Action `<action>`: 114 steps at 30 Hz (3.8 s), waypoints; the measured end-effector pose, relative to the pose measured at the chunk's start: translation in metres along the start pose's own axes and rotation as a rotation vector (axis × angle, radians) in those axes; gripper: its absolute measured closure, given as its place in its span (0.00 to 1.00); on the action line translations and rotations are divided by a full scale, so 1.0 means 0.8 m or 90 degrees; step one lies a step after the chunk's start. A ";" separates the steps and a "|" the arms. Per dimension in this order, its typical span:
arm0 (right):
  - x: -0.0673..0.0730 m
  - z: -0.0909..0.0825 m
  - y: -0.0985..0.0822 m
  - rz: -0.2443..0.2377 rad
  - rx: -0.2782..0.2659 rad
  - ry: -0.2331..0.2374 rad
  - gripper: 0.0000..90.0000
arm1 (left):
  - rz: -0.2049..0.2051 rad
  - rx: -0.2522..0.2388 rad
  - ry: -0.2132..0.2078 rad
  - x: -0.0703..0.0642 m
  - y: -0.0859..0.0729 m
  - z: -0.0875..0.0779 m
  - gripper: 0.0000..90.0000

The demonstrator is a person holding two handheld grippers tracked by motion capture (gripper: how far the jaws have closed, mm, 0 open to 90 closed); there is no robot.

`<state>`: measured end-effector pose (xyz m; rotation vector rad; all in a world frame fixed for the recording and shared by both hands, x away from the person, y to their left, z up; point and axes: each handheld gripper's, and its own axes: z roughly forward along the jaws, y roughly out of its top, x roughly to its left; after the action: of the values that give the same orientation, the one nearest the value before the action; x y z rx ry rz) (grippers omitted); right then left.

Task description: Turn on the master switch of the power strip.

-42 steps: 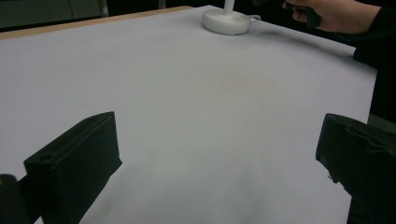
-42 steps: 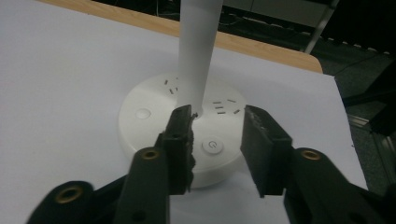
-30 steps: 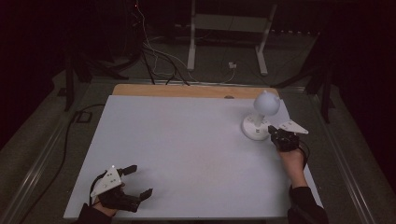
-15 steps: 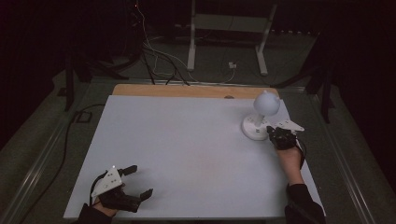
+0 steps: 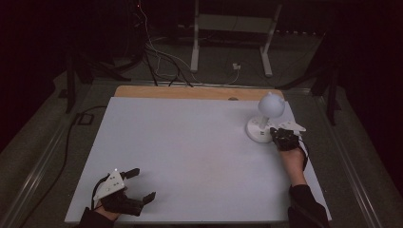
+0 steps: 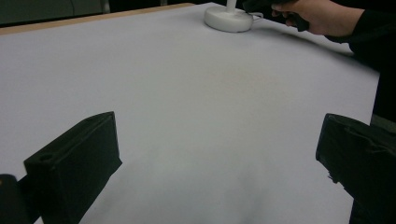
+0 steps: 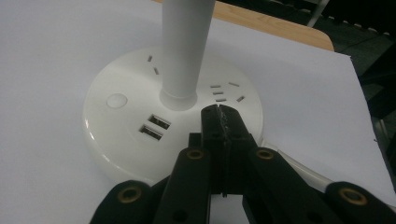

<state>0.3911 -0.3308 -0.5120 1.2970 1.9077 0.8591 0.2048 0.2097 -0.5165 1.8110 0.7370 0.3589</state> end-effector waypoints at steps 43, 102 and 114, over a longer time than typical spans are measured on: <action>0.009 0.007 0.008 -0.016 0.047 -0.031 1.00 | 0.003 0.000 -0.005 -0.002 0.000 0.000 0.00; 0.026 -0.050 0.028 0.067 0.063 0.116 0.00 | 0.003 0.001 -0.001 -0.001 0.000 -0.001 0.00; 0.041 -0.066 0.023 0.046 0.062 0.133 0.00 | 0.002 0.001 -0.001 -0.001 0.000 -0.001 0.00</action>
<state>0.3486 -0.3023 -0.4726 1.3872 2.0974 0.9822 0.2038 0.2100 -0.5160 1.8131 0.7340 0.3593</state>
